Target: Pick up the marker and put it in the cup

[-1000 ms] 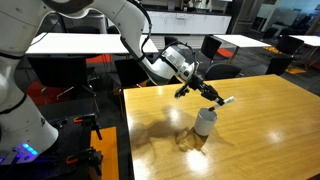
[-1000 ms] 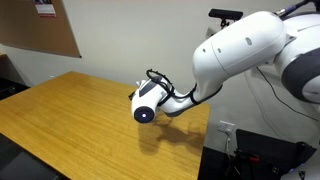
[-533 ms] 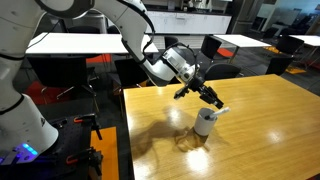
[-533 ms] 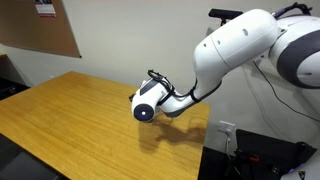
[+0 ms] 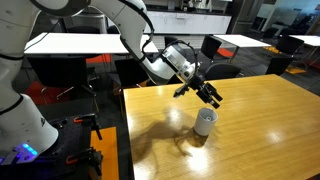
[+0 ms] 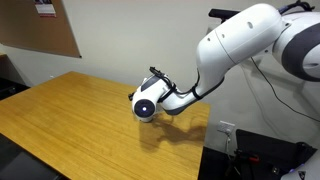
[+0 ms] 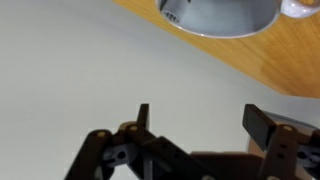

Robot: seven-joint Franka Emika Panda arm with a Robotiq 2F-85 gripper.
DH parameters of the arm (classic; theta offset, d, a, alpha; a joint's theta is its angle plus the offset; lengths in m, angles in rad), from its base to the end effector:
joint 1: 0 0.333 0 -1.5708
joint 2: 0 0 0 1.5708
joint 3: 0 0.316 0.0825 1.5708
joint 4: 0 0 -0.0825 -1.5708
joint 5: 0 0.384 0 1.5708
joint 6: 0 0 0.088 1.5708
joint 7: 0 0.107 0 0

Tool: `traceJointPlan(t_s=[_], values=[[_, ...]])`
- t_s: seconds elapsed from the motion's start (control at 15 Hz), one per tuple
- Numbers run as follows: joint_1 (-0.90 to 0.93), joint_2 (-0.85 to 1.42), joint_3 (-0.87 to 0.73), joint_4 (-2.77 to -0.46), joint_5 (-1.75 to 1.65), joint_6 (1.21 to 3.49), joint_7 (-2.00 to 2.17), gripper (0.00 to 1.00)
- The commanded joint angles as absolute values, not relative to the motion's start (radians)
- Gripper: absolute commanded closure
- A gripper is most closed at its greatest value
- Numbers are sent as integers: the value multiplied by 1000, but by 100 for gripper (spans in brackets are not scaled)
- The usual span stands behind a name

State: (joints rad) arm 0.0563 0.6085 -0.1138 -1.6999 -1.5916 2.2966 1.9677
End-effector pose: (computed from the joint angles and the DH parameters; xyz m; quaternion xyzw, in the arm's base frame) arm 0.6883 -0.0521 0.2599 0.7684 -0.3185 0.4455 0.3310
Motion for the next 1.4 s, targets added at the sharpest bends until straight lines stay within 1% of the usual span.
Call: traceJointPlan(t_s=[0.0,0.47,0.8,1.33], values=[[37,496,-77,-1803,-1608,2280,1966,0],[11,287,-28,-1982,-1567,2344,1932,0],[-18,151,-14,-2103,-1460,2477,1811,0],[-35,40,-37,-2219,-1324,2620,1614,0]])
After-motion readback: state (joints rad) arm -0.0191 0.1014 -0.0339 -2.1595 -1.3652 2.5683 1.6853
